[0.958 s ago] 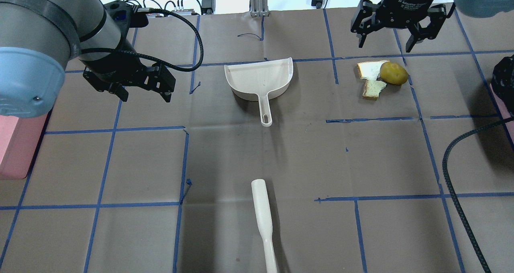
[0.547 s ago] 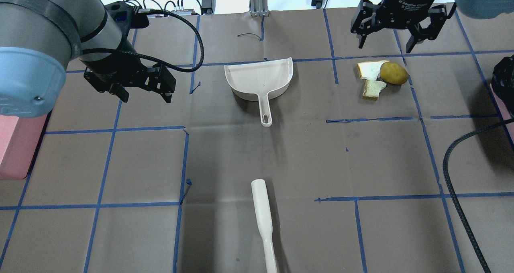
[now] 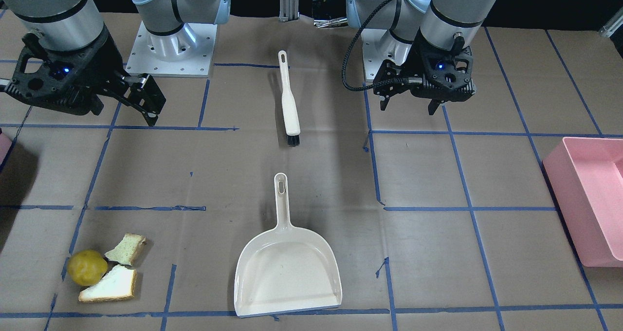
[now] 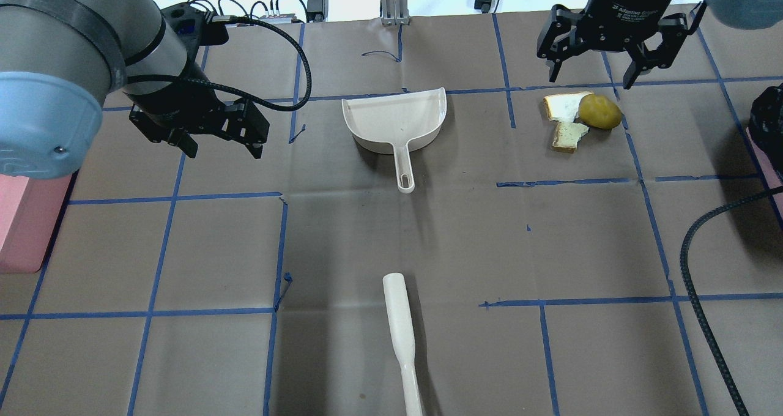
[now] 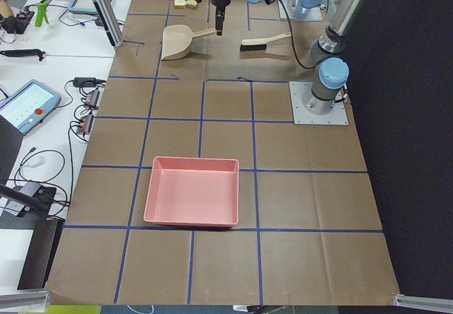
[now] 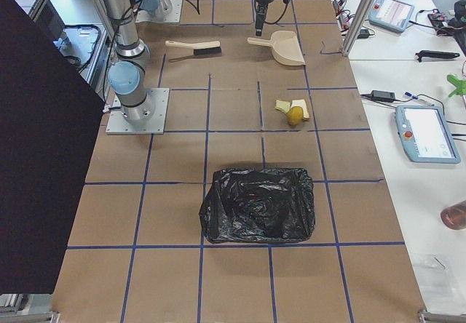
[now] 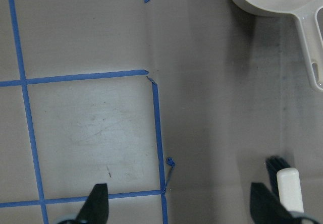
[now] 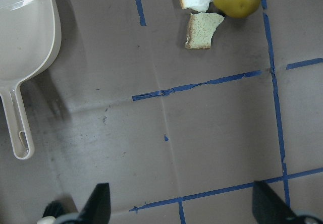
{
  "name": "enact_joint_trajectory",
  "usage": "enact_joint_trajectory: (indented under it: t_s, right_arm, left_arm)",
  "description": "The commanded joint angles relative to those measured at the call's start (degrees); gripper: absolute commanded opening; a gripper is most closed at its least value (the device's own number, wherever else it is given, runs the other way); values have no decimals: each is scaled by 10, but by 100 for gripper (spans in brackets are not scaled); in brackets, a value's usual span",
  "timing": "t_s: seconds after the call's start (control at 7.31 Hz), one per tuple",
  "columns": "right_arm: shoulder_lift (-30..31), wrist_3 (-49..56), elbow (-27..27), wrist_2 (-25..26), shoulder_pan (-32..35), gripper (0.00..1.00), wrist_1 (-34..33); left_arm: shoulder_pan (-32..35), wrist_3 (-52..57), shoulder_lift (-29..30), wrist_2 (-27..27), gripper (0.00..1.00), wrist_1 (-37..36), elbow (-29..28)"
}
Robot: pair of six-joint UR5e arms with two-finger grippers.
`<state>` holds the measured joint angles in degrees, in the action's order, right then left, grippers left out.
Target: Sweep and dump trash in nearest bin
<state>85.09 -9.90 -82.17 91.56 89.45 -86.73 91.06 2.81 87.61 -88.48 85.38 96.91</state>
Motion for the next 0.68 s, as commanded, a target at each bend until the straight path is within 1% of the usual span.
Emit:
enact_joint_trajectory:
  t_s: [0.0,0.14,0.27,0.41,0.55]
  right_arm:
    - [3,19,-11,-2,-1,100,2]
    - [21,18,-33,-2,-1,100,-4]
    - [31,19,-43,-2,-2,100,-9]
    - [31,19,-41,-3,-1,100,-10]
    - [31,19,-40,-3,-2,100,-11]
  left_arm:
    - [7,-37,1,4,100,1,13]
    - [11,-48,-14,7,100,0,34]
    - [24,-84,-28,15,100,-5,58]
    - [54,-130,-40,17,100,-8,75]
    - [98,-173,-49,14,100,-8,85]
